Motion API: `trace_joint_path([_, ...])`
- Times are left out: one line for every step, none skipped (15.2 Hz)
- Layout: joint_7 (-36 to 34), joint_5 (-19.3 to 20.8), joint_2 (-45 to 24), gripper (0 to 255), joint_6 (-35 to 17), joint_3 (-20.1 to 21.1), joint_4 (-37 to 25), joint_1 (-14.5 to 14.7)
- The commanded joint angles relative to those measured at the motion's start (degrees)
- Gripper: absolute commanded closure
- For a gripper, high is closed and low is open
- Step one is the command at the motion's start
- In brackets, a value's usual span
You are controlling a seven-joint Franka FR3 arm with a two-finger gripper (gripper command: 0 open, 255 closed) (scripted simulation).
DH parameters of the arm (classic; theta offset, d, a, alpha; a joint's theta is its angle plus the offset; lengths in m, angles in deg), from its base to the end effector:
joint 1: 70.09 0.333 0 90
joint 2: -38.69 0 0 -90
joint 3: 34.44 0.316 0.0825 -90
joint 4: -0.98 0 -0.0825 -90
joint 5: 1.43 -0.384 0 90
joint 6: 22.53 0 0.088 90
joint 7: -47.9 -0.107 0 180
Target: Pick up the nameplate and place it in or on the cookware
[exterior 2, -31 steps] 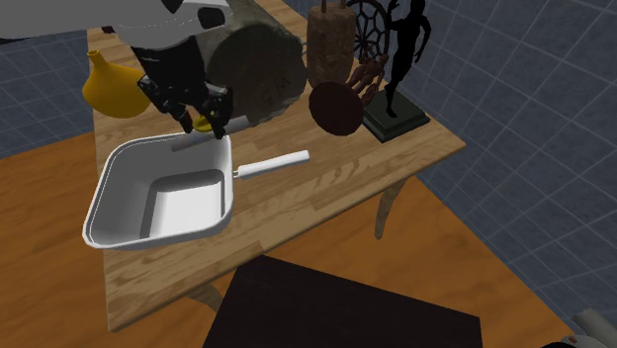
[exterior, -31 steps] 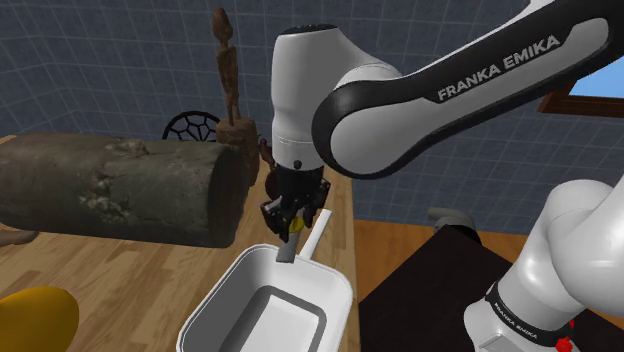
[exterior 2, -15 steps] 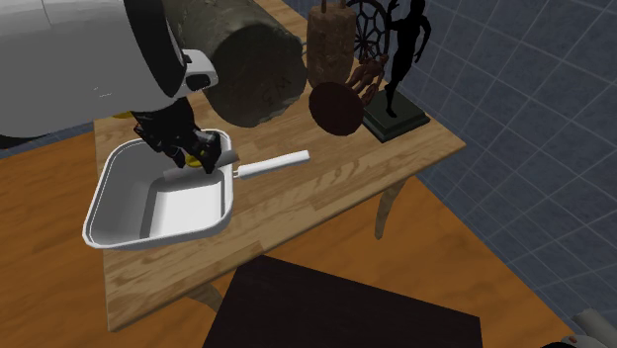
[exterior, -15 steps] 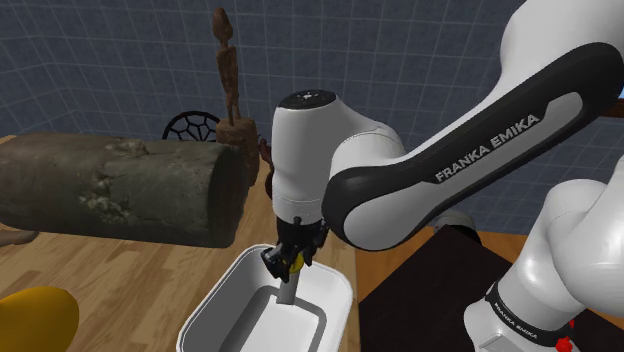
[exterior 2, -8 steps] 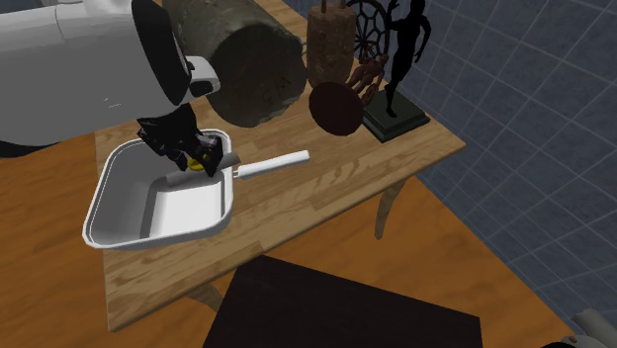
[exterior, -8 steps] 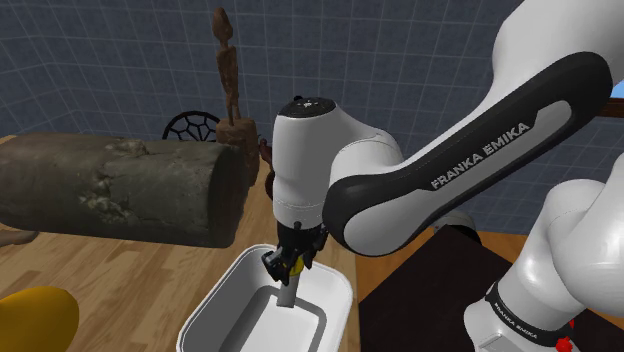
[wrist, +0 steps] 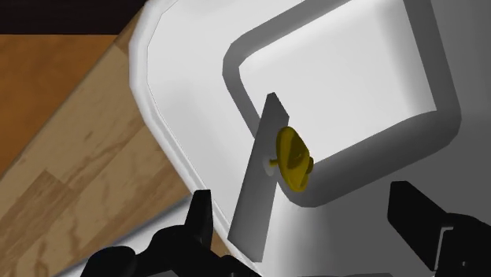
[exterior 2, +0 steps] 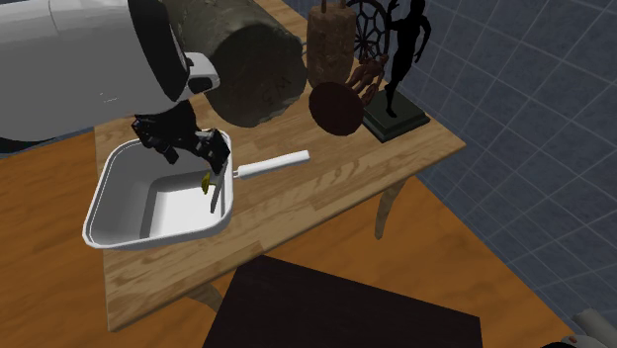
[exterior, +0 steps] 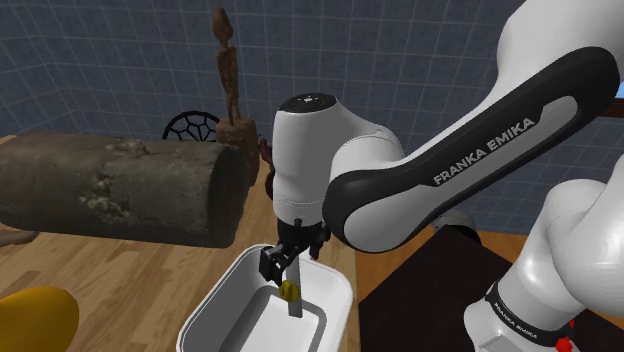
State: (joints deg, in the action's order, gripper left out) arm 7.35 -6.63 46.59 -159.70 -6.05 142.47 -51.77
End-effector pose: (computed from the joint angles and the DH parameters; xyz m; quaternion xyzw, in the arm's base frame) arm 0.3213 0.3404 0.3433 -0.9995 -0.0200 -0.0182 0.0158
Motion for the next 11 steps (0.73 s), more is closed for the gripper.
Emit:
trace_joint_path([0.87, -1.23, 2.44, 0, 3.41, -0.37, -1.13, 0.27])
trace_joint_path([1.37, -1.85, 3.88, 0, 5.54, -0.69, -1.93, 0.4])
trace_joint_path([1.7, -2.24, 4.94, 0, 7.22, -0.96, -2.62, 0.51])
trace_joint_path([1.69, -2.24, 4.93, 0, 7.22, -0.98, -2.62, 0.53])
trace_joint_path([1.7, -2.25, 4.94, 0, 7.22, -0.98, -2.62, 0.53])
trace_joint_path([1.69, -2.24, 4.93, 0, 7.22, -0.98, -2.62, 0.53])
trace_joint_path([1.69, -2.24, 4.93, 0, 7.22, -0.98, -2.62, 0.53])
trace_joint_path([1.69, -2.24, 4.93, 0, 7.22, -0.98, -2.62, 0.53])
trace_joint_path([1.69, -2.24, 4.93, 0, 7.22, -0.98, -2.62, 0.53])
trace_joint_path([1.69, -2.24, 4.93, 0, 7.22, -0.98, -2.62, 0.53])
trace_joint_path([1.69, -2.24, 4.93, 0, 7.21, -0.98, -2.61, 0.53])
